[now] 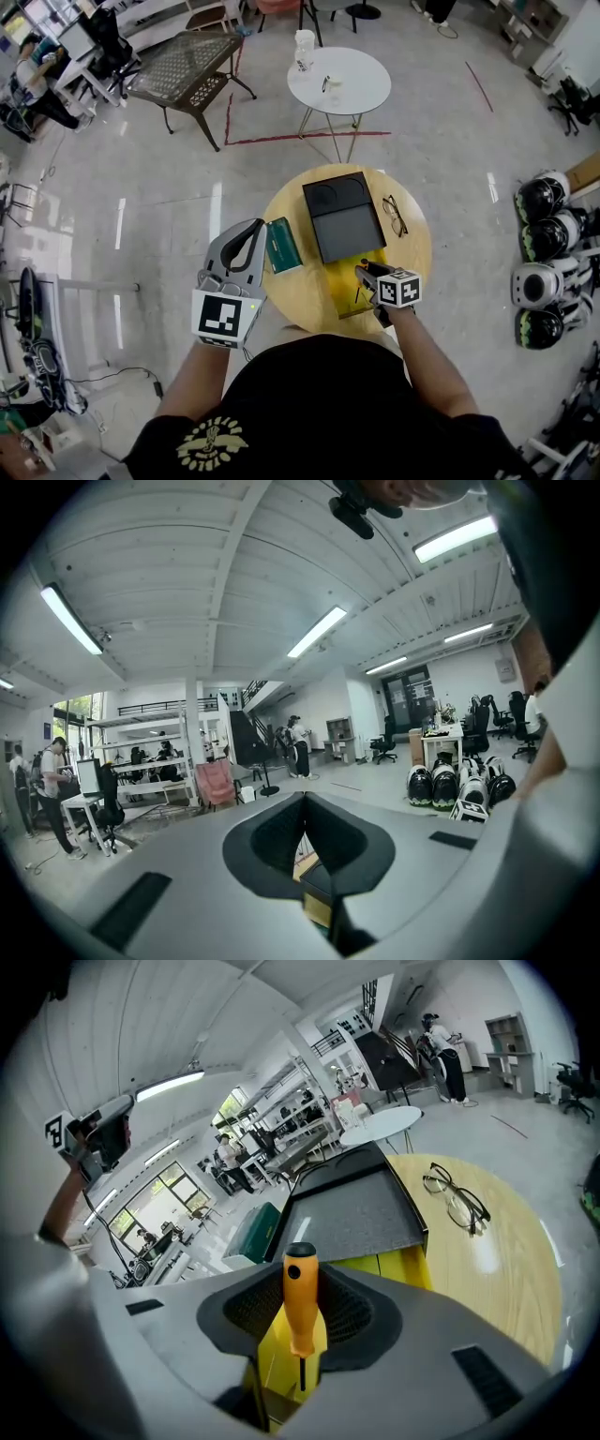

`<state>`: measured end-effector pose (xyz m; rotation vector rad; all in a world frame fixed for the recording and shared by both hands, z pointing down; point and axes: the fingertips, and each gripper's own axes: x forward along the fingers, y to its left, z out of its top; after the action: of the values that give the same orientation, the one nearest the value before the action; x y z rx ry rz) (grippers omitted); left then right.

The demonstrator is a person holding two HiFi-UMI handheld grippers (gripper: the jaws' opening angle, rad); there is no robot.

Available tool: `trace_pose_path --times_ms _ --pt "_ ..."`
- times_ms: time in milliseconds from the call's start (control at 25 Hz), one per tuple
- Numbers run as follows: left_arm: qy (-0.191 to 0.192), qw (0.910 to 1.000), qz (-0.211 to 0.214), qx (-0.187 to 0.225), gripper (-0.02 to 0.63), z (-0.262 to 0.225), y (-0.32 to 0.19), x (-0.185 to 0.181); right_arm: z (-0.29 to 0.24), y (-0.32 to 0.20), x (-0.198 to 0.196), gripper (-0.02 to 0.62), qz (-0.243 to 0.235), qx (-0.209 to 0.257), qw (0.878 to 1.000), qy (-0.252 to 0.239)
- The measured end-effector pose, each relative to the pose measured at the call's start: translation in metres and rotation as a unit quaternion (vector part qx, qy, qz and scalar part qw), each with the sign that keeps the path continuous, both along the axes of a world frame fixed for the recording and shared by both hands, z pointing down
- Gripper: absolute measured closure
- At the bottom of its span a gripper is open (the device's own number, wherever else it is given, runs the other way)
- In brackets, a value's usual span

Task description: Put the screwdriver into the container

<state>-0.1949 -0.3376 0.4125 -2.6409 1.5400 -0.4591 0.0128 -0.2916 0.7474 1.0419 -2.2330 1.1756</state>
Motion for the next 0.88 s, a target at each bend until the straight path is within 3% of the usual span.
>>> trace_pose_path --times_ms 360,880 --pt "0.003 0.9999 -0.01 -0.001 0.592 0.004 0.005 -0.009 0.029 0.009 -0.012 0.468 -0.016 -0.032 0.999 0.008" --pt "-0.039 0.9985 -0.027 -0.026 0.592 0.016 0.025 -0.028 0.06 0.004 -0.026 0.466 -0.045 -0.039 0.997 0.043"
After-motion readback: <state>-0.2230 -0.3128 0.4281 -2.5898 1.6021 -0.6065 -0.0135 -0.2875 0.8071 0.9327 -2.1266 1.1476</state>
